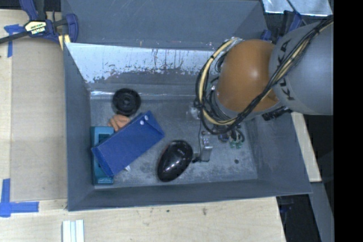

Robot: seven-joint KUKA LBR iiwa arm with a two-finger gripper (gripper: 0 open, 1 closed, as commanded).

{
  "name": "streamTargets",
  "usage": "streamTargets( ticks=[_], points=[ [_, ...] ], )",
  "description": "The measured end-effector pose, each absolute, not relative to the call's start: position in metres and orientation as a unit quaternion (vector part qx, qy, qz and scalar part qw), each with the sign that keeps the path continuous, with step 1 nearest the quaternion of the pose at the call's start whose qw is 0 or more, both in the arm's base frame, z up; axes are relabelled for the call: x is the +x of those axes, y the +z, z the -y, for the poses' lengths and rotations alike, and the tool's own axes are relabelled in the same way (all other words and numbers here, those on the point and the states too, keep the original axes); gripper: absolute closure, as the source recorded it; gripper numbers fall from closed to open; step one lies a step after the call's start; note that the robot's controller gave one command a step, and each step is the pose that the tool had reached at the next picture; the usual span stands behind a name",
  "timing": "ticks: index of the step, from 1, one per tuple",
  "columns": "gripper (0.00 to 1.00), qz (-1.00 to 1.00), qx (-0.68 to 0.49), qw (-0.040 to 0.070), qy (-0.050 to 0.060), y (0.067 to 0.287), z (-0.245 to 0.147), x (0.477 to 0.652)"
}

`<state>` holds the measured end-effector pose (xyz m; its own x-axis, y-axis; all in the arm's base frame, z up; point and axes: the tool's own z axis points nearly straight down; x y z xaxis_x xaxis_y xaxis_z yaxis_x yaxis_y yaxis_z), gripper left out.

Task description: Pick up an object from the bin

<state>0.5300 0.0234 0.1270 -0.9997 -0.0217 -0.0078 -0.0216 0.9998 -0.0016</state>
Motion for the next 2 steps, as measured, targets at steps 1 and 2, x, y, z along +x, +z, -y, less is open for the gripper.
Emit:
streamTargets(
  ticks=[1,2],
  points=[
    [0.00,-0.998,-0.066,0.002,0.001,0.080,-0.047,0.531],
    [0.00,-0.997,-0.075,0.001,0.000,0.063,-0.054,0.517]
  ],
)
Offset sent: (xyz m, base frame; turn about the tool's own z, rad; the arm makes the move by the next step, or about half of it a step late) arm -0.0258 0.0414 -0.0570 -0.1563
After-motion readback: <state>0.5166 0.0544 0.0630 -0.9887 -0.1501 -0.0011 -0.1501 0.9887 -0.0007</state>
